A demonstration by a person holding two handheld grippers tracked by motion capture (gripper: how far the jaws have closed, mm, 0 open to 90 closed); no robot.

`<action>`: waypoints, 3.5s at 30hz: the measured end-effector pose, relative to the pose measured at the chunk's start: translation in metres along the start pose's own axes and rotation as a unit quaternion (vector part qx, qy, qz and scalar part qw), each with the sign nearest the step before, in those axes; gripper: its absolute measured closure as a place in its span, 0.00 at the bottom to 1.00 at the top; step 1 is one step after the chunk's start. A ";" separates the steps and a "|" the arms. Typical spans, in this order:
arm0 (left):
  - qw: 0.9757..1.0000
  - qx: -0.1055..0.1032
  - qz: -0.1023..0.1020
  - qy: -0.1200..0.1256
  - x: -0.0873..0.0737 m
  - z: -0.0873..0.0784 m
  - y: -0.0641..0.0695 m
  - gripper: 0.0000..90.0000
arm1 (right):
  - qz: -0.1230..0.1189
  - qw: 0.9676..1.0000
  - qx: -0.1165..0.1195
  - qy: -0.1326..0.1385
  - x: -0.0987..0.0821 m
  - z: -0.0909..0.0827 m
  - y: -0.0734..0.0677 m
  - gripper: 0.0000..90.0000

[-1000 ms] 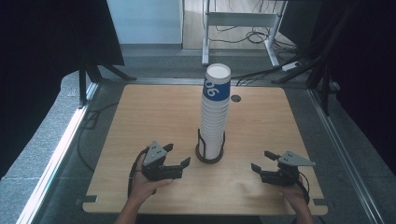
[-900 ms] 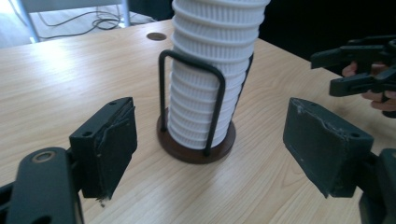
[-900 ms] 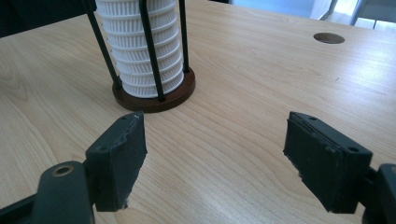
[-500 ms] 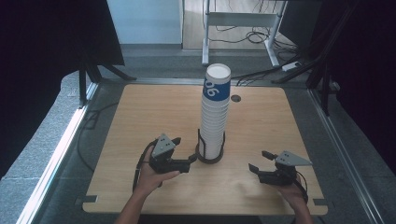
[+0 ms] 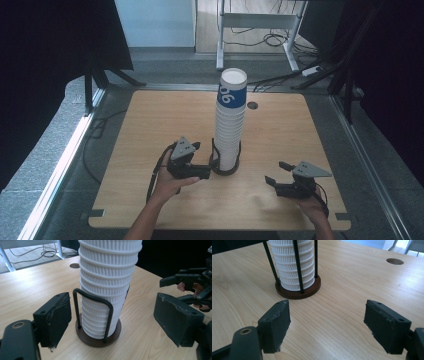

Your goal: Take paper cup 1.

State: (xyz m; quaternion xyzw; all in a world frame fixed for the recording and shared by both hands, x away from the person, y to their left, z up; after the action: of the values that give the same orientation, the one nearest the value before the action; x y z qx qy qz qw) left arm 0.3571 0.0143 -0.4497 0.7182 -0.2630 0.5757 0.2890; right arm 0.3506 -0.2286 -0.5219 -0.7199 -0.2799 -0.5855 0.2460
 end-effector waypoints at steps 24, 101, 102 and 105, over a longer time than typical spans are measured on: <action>1.000 -0.011 0.003 -0.007 0.014 0.057 -0.005 0.08 | -0.003 1.000 0.001 0.000 0.000 0.000 0.000 0.23; 0.999 -0.011 0.030 -0.017 0.009 0.077 -0.007 0.14 | -0.017 0.987 0.137 0.083 0.206 0.042 -0.034 0.20; 0.999 -0.011 0.030 -0.017 0.009 0.078 -0.007 0.14 | -0.017 0.987 0.137 0.084 0.207 0.042 -0.033 0.20; 0.999 -0.011 0.030 -0.017 0.009 0.078 -0.007 0.14 | -0.014 0.986 0.137 0.089 0.211 0.043 -0.033 0.20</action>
State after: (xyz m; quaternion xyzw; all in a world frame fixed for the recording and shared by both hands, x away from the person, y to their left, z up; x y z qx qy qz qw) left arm 0.4159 -0.0373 -0.4546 0.7166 -0.2955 0.5687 0.2752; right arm 0.3913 -0.1514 -0.3219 -0.6207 -0.3445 -0.6063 0.3585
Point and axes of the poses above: each handheld gripper's, and its own axes: z roughly forward along the jaws, x roughly out of its top, y roughly to its right, the point moved 10 cm from there along z, roughly forward along the jaws, and after that the axes turned 15 degrees about y, right-handed, at the moved point
